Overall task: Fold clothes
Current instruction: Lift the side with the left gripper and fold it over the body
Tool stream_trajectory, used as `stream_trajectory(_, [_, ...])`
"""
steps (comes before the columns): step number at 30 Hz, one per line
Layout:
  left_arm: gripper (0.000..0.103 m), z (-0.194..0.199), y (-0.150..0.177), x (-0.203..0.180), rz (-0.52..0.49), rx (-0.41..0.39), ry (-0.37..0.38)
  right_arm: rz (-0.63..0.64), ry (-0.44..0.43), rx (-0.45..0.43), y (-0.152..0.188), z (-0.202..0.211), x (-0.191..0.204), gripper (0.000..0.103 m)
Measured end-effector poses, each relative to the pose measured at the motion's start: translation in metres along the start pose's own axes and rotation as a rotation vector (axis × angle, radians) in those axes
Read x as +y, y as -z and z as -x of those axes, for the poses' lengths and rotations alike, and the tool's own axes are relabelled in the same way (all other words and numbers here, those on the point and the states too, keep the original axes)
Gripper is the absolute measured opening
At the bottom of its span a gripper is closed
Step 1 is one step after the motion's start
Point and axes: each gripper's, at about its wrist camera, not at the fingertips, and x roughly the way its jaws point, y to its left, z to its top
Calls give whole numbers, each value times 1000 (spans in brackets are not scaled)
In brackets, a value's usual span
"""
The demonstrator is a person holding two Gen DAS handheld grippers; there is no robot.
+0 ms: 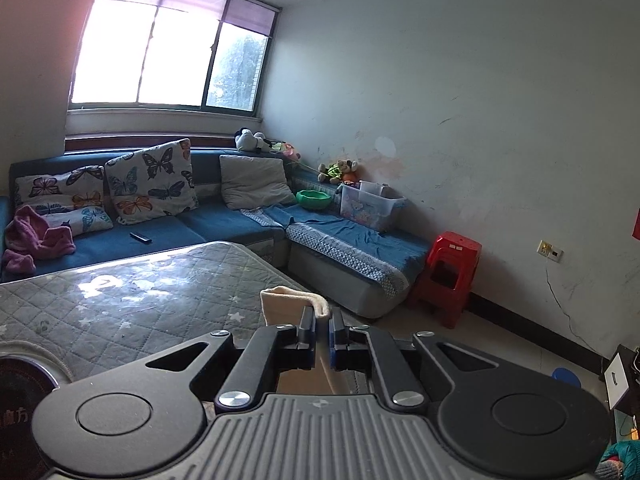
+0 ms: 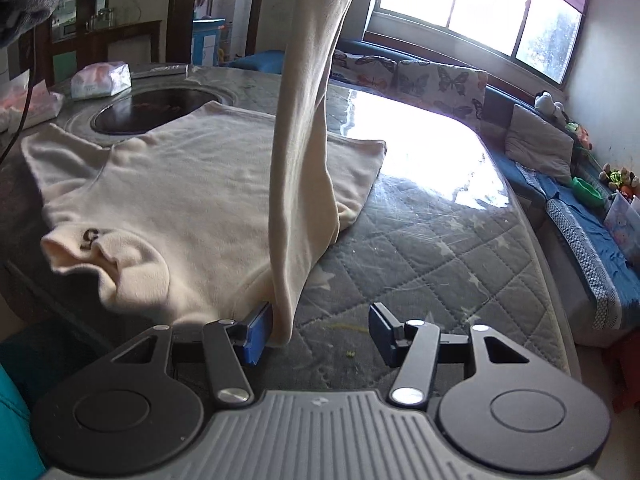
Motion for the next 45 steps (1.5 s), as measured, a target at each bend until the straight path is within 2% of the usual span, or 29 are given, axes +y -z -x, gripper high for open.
stream_trajectory(5, [7,16,11,16,35,-7,-14,39,75,6,5,3,1,55])
stream_trajectory(12, [7,53,58,49,127,14,-68,38,82,14,7,4,0,55])
stream_trajectory(18, [7,73,117,75,212,121,-135,62,62,35,5,6,-3,56])
stream_trajectory(21, [10,77,140,83,228,177,-164,74,46,42,3,9,-6,56])
stream_trajectory(24, [12,82,154,84,212,197,-191,64,16,34,-3,13,-12,55])
stream_trajectory(28, [15,89,161,83,149,195,-267,34,-19,-8,-25,12,-19,48])
stream_trajectory(30, [16,93,162,90,178,192,-273,20,-46,-21,-37,3,-20,43])
stream_trajectory(32, [16,97,164,94,196,187,-280,10,-71,-31,-45,-6,-20,33])
stream_trajectory(37, [15,93,162,88,193,170,-237,22,-149,-24,-61,-36,-7,25])
stream_trajectory(42, [15,71,161,86,183,181,-189,37,-156,-5,-63,-61,0,23])
stream_trajectory(45, [15,59,168,91,196,210,-197,21,-143,-4,-63,-65,-4,22])
